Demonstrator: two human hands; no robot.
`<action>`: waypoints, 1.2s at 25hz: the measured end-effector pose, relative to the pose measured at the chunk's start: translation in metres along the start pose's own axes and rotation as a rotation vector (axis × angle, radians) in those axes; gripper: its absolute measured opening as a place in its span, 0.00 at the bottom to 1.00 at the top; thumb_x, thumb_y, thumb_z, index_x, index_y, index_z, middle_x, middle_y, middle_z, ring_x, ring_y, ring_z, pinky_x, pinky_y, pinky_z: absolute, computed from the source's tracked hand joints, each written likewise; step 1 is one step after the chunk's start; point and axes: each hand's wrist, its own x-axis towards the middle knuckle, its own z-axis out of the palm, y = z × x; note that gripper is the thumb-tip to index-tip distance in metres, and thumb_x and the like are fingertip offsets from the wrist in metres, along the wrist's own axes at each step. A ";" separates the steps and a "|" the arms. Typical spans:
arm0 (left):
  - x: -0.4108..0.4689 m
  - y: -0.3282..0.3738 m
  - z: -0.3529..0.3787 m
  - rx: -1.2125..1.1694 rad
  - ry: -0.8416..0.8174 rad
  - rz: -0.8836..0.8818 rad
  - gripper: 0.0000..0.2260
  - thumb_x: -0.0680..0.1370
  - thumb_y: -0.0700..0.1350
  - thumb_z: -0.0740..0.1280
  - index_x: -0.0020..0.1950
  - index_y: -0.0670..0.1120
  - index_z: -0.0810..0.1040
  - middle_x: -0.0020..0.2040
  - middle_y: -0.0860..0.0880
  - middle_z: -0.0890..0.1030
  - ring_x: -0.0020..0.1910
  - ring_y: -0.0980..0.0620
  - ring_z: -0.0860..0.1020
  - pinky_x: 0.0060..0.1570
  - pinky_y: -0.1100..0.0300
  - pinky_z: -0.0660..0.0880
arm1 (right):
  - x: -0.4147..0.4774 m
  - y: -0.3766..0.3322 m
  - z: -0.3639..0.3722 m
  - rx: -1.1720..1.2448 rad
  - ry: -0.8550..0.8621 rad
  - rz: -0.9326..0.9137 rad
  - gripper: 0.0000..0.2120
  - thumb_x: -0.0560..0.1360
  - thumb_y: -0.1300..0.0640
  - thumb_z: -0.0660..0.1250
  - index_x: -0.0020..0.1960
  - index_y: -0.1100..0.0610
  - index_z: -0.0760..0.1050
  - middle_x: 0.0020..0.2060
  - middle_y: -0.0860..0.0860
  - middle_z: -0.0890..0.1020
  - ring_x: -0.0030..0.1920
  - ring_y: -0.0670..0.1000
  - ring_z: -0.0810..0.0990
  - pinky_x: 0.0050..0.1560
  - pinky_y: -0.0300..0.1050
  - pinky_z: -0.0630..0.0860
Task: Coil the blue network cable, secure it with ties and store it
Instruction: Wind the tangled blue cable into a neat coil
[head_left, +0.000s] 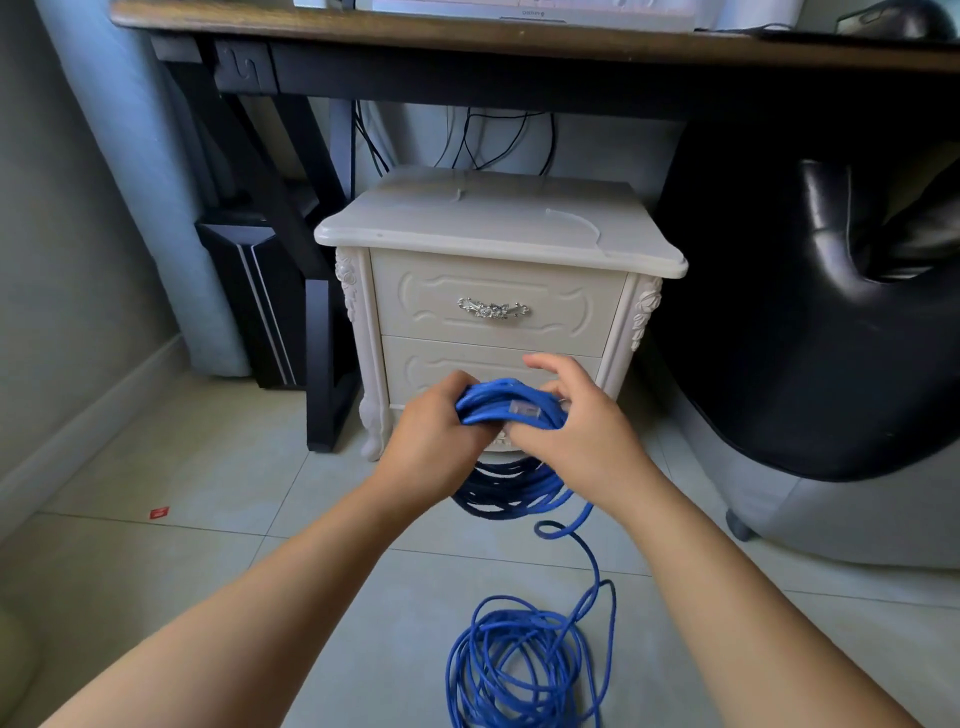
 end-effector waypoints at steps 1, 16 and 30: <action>0.001 0.000 -0.001 -0.104 0.016 -0.061 0.03 0.76 0.43 0.69 0.46 0.45 0.75 0.33 0.52 0.76 0.31 0.54 0.72 0.32 0.66 0.67 | 0.002 0.002 -0.003 0.068 -0.025 0.041 0.26 0.70 0.53 0.74 0.65 0.40 0.70 0.51 0.42 0.78 0.49 0.34 0.76 0.46 0.29 0.71; -0.004 0.007 -0.001 -0.814 -0.001 -0.526 0.08 0.78 0.46 0.69 0.42 0.43 0.76 0.36 0.46 0.77 0.38 0.50 0.77 0.47 0.55 0.77 | 0.004 0.007 0.023 0.429 0.168 0.313 0.14 0.70 0.61 0.73 0.53 0.53 0.75 0.43 0.46 0.82 0.44 0.45 0.81 0.42 0.38 0.75; -0.005 -0.001 -0.016 0.147 -0.060 0.263 0.27 0.73 0.39 0.71 0.69 0.56 0.71 0.55 0.58 0.77 0.50 0.66 0.76 0.48 0.77 0.68 | -0.003 -0.002 0.011 -0.423 0.078 -0.173 0.10 0.73 0.62 0.64 0.54 0.55 0.70 0.43 0.50 0.78 0.42 0.55 0.73 0.40 0.48 0.70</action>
